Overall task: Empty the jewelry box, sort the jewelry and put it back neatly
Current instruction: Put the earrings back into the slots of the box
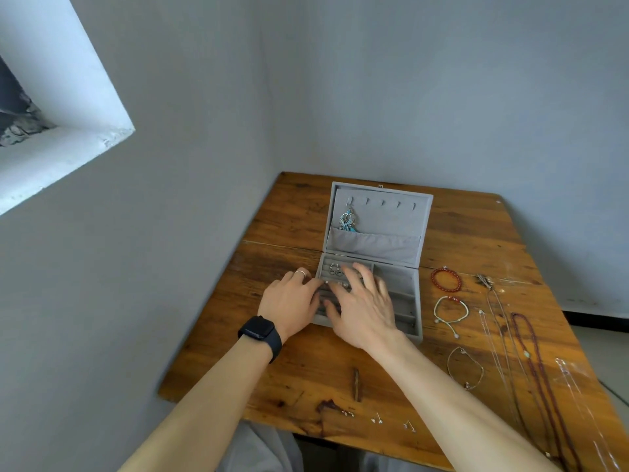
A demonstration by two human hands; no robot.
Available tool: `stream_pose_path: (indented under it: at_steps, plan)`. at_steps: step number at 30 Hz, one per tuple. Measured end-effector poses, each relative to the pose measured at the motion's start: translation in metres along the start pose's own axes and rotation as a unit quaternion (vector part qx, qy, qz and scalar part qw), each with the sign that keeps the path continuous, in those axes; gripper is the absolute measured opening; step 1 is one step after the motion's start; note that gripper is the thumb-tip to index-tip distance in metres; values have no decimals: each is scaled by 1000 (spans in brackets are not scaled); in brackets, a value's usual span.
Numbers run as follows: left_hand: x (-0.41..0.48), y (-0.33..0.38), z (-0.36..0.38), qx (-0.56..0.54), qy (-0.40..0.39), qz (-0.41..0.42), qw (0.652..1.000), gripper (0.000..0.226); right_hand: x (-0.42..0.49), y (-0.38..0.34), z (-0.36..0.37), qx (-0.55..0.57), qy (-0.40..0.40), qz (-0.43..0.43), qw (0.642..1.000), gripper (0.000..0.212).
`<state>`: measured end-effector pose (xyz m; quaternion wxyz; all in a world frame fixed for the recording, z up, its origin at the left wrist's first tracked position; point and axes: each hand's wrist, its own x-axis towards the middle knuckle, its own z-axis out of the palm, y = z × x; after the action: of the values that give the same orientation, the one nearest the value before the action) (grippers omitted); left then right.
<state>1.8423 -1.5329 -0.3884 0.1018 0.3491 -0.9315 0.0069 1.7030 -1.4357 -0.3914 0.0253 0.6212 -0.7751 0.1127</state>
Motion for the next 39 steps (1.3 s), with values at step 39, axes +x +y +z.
stream_pose_path:
  at_steps: [39]
  plan:
    - [-160,68,1,-232,-10,-39,972,29,-187,-17,0,141,88,74,983,20]
